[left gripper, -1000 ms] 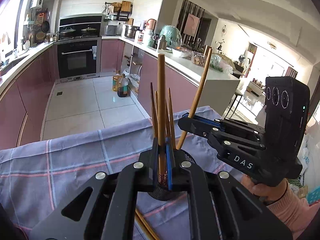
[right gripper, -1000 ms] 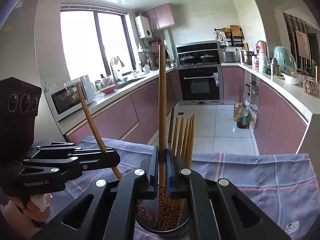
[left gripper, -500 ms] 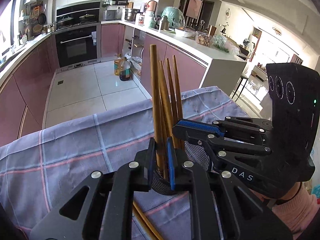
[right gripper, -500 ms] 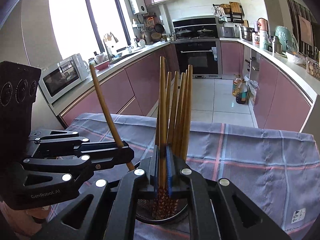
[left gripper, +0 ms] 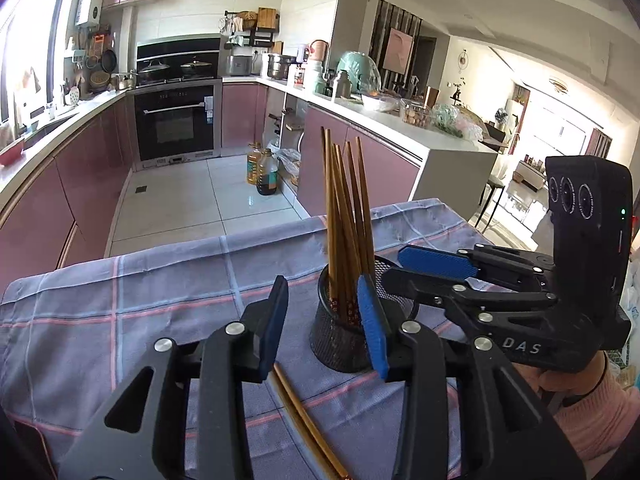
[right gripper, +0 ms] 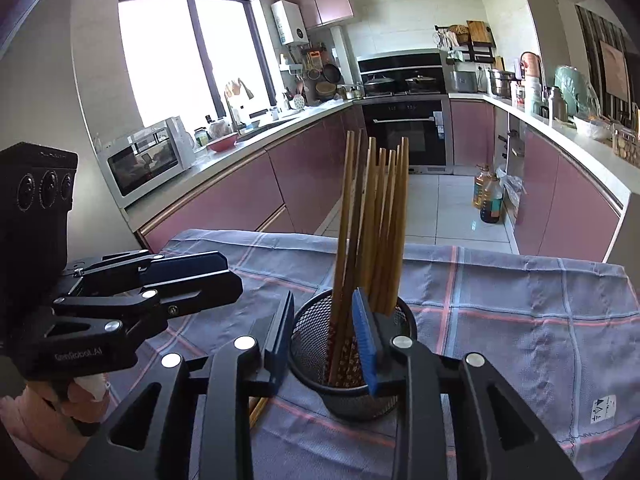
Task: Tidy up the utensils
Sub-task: 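Move both grippers back to the last two chopsticks on the cloth, then close the left gripper on one chopstick while the right gripper grasps the other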
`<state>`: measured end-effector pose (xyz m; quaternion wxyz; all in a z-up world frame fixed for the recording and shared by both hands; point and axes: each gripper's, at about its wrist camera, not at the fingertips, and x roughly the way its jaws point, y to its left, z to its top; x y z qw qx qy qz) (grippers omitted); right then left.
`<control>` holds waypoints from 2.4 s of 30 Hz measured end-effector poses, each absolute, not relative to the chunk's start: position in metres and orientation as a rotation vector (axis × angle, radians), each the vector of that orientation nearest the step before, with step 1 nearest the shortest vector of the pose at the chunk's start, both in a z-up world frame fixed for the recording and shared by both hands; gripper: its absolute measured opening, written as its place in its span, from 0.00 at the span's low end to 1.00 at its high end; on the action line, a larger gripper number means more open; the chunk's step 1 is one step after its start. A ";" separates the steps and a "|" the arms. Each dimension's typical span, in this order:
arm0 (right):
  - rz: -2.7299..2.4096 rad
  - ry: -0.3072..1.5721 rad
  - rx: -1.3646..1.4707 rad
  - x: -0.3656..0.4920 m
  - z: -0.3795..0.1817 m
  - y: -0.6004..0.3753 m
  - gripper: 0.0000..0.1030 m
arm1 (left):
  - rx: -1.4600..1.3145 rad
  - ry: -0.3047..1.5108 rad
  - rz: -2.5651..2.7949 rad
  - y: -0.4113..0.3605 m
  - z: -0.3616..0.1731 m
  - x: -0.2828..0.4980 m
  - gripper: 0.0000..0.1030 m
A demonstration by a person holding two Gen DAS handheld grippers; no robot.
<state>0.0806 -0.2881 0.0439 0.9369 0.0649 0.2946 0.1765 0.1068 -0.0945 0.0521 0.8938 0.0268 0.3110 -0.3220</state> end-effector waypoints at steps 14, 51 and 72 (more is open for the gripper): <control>0.461 0.782 0.066 0.045 -0.023 -0.230 0.44 | 0.015 0.760 -0.497 -0.029 -0.017 0.073 0.48; 0.381 0.899 -0.002 0.041 -0.060 -0.206 0.40 | 0.044 0.880 -0.500 -0.037 -0.068 0.060 0.48; 0.400 0.920 0.065 0.044 -0.060 -0.224 0.31 | 0.141 0.899 -0.563 -0.064 -0.081 0.052 0.47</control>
